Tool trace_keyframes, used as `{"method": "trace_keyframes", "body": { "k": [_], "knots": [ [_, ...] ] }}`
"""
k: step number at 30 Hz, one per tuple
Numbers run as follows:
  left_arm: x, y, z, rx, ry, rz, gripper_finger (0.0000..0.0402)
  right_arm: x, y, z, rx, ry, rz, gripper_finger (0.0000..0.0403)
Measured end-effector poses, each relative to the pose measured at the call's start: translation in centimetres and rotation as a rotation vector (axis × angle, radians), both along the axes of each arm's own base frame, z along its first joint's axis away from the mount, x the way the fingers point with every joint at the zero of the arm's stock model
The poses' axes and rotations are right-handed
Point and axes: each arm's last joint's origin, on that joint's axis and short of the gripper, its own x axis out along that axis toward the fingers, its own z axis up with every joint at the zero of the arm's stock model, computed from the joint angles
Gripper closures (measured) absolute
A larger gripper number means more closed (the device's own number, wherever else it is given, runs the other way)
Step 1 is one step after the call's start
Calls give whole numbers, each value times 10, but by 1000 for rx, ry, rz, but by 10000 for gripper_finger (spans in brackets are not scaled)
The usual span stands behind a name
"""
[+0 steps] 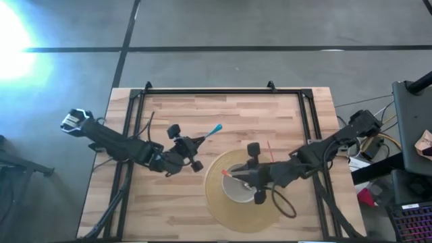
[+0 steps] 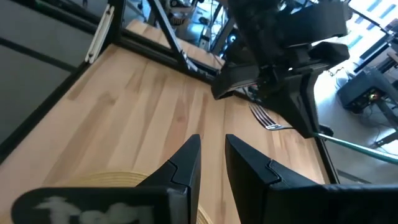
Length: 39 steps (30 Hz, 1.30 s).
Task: Pick & Place Utensil
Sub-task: Put the blue fork into the gray bowl
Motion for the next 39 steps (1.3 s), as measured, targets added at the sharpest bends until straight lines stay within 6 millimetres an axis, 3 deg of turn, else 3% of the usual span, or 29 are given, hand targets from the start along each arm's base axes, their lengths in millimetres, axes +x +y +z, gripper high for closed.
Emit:
{"method": "trace_keyframes", "body": {
  "k": [6,11,17,24,30,39],
  "knots": [
    [9,-3,-2,17,-21,-10,397,6,2,-8,-20,16,-22,335],
    [12,-6,1,35,-47,-25,394,4,-4,-4,-82,-30,-172,335],
    [17,-8,3,56,-76,-37,398,-11,-16,17,-76,-116,-292,335],
    [24,-11,3,51,-122,-40,396,-38,-31,41,147,-200,-361,335],
    [35,-15,2,74,-173,-66,394,-39,-33,33,146,-162,-379,335],
    [49,-21,-3,109,-233,-95,394,-18,-35,15,104,-113,-423,312]
  ]
}}
